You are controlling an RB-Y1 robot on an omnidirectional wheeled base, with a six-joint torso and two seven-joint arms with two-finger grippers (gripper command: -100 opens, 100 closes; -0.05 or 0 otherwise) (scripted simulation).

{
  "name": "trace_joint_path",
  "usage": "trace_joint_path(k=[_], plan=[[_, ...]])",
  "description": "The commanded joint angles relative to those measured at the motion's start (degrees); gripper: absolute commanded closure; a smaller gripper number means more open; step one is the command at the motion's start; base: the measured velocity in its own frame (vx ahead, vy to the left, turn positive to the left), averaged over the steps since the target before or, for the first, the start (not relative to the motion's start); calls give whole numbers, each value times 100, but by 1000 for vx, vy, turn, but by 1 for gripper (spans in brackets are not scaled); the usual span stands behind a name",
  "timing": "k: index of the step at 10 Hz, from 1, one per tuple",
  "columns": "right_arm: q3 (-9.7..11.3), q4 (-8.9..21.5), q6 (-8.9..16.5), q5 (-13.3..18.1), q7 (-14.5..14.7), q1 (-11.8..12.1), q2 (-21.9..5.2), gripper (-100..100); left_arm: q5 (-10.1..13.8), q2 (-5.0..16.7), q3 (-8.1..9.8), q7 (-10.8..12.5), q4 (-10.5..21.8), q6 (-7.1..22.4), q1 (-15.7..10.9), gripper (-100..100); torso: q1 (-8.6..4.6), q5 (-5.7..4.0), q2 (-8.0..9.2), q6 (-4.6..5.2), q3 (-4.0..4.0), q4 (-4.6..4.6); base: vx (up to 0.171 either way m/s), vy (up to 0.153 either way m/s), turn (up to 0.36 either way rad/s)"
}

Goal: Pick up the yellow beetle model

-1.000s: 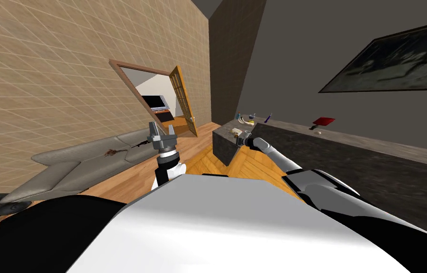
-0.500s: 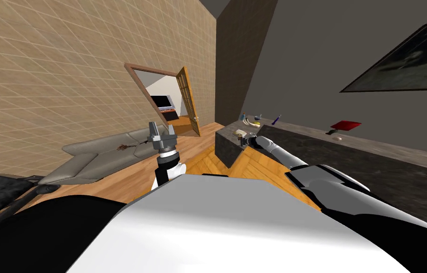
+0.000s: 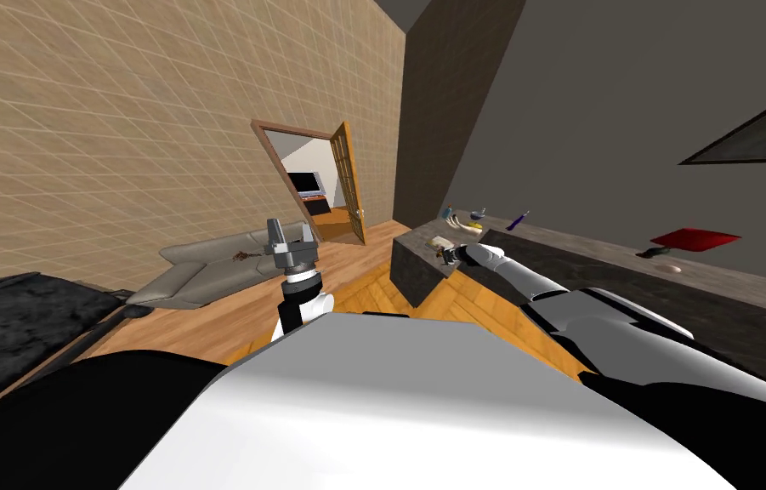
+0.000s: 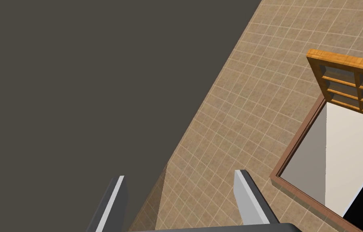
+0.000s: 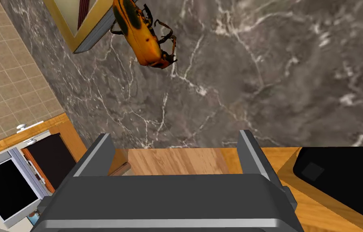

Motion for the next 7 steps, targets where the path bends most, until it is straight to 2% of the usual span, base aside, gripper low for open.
trace_joint_path(k=[1,2,3,6,7], plan=[[148,180,-162,240,84,-90,-249,-100,0,0,0,0,0,0,0,0,0,0,0,0,0,0,112,14,194],[242,321,-232,361,160,-137,-348,-100,0,0,0,0,0,0,1,0,4,1,-7,3,-4,-1,126,8,173],[242,321,-232,361,160,-137,-348,-100,0,0,0,0,0,0,1,0,3,1,-12,2,-7,-3,84,-4,62],[537,695,-436,654,371,-184,-568,-100,0,0,0,0,0,0,0,0,5,0,5,2,2,0,78,9,165],[460,656,-383,571,363,-202,-516,-100,0,0,0,0,0,0,0,0,8,1,-3,1,-2,-1,52,1,49]])
